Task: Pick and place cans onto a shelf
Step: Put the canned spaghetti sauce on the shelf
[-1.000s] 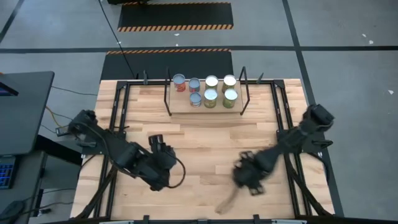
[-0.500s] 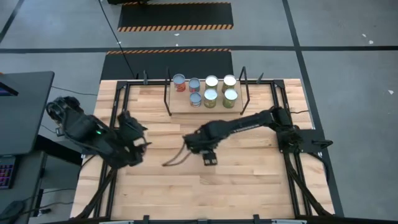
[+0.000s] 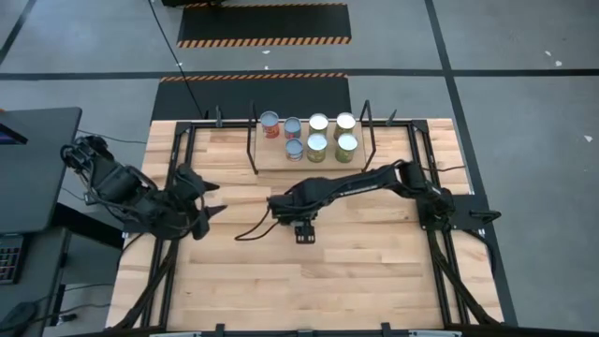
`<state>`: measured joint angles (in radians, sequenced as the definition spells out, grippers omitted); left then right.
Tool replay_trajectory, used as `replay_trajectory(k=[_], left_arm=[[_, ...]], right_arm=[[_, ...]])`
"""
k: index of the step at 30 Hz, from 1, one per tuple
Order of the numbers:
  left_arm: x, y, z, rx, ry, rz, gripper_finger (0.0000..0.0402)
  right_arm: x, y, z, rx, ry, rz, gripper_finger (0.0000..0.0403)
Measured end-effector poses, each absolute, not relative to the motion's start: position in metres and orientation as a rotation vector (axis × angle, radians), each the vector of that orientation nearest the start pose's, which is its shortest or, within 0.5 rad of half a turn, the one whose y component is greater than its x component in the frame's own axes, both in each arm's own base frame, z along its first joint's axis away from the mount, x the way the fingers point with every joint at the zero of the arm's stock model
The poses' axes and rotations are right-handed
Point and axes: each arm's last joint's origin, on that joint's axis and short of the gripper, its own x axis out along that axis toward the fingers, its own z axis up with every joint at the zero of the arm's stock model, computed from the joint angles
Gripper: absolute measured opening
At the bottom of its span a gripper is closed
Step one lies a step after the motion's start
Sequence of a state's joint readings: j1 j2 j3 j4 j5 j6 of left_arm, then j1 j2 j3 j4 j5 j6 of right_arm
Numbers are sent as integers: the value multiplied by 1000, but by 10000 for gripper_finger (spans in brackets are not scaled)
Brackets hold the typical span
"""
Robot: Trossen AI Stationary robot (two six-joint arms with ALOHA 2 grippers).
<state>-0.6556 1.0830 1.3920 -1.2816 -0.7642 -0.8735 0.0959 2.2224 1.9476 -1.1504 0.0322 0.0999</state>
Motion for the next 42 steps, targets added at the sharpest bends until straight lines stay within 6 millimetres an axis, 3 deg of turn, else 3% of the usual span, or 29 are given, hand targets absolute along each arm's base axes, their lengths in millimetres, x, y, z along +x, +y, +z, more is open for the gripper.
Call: replay_trajectory(k=[8,15,21,26,32,36,42], left_arm=[[151,-82,378,-191,603,424,317],[165,-71,381,-187,582,441,319],[181,-74,367,-182,634,402,319],[199,-80,327,-225,596,362,319],[238,-75,275,-158,500,233,318],[260,-69,265,-132,457,213,313],[294,-56,253,-234,512,256,303]], right_arm=[[438,42,234,10,1361,-1,373],[421,42,262,47,1354,-21,380],[372,58,315,-41,1332,-122,366],[315,65,349,18,1205,-227,362],[254,61,357,130,1049,-356,361],[228,56,351,176,971,-377,361],[207,49,338,182,942,-370,361]])
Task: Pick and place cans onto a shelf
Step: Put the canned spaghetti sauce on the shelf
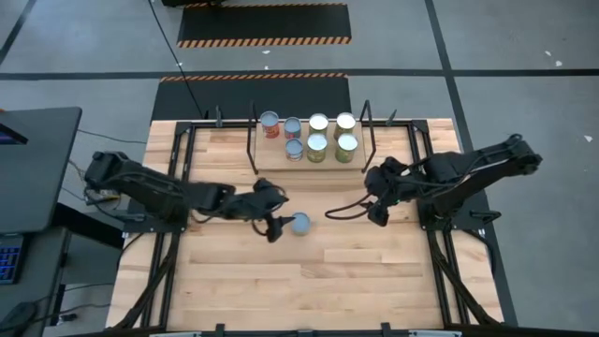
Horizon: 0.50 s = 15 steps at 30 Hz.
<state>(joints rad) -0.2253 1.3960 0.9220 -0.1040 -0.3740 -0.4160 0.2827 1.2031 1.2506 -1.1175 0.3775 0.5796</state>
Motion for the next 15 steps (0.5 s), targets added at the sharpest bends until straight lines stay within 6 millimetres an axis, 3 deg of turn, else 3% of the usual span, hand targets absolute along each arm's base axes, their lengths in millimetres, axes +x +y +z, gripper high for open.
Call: replay_trajectory(k=[6,15], left_arm=[[318,-43,230,-258,596,289,318],[329,-33,203,-269,740,135,319]], right_arm=[[197,43,330,152,954,-361,361],[199,44,329,134,938,-333,361]])
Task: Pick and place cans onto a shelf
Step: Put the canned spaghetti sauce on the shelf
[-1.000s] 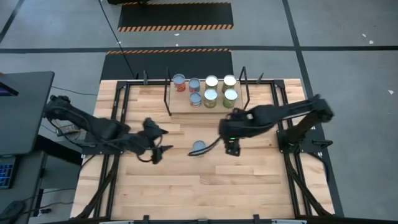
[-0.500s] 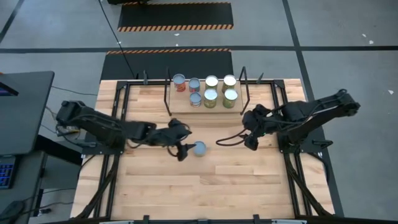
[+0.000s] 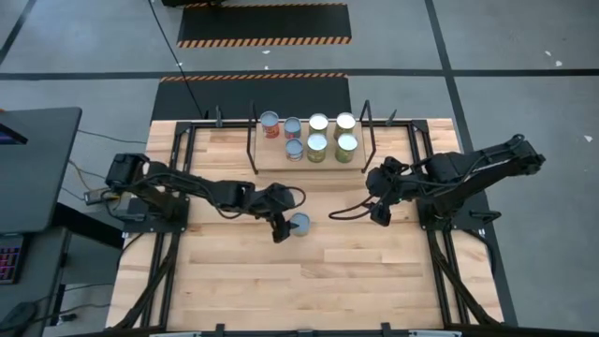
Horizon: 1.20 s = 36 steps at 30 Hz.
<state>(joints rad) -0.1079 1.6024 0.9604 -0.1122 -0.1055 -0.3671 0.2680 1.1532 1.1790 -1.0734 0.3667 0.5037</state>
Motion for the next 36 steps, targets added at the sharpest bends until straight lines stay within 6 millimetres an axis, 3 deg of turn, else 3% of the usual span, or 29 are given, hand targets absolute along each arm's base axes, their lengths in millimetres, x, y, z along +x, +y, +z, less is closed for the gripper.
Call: replay_trajectory(k=[9,14,18,21,25,30,36], left_arm=[[336,-36,205,-125,722,19,304],[339,-46,215,-67,668,56,254],[347,-59,238,-59,592,44,198],[348,-64,241,-54,603,32,181],[346,-63,236,-124,645,68,209],[346,-63,237,-137,640,94,294],[356,-57,214,-70,702,107,372]], right_arm=[[208,39,328,163,902,-365,361],[211,35,329,187,883,-383,361],[212,35,328,187,886,-386,361],[211,35,328,185,886,-385,361],[211,35,328,176,888,-380,361],[211,35,328,164,891,-374,361],[212,35,329,150,890,-366,361]])
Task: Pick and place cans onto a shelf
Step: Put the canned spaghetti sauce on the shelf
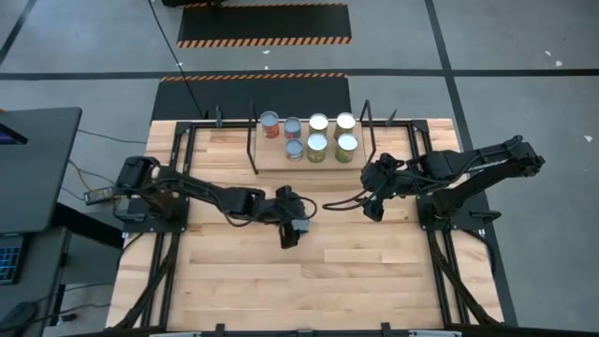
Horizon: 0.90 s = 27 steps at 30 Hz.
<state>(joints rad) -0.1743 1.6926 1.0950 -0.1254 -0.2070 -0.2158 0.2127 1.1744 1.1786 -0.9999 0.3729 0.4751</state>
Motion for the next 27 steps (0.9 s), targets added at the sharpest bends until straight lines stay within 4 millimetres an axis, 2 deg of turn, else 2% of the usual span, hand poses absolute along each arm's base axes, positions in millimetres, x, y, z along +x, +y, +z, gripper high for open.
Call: replay_trajectory(k=[3,6,12,18,27], left_arm=[[360,-53,202,-65,736,122,387],[361,-50,199,-65,745,129,391],[361,-51,199,-42,747,119,392],[365,-51,180,-23,801,120,392],[367,-51,173,-38,821,136,389]], right_arm=[[212,35,329,153,887,-366,361],[212,35,329,154,887,-366,361],[212,35,329,155,887,-365,361],[212,35,329,154,886,-365,361],[212,35,329,149,888,-363,361]])
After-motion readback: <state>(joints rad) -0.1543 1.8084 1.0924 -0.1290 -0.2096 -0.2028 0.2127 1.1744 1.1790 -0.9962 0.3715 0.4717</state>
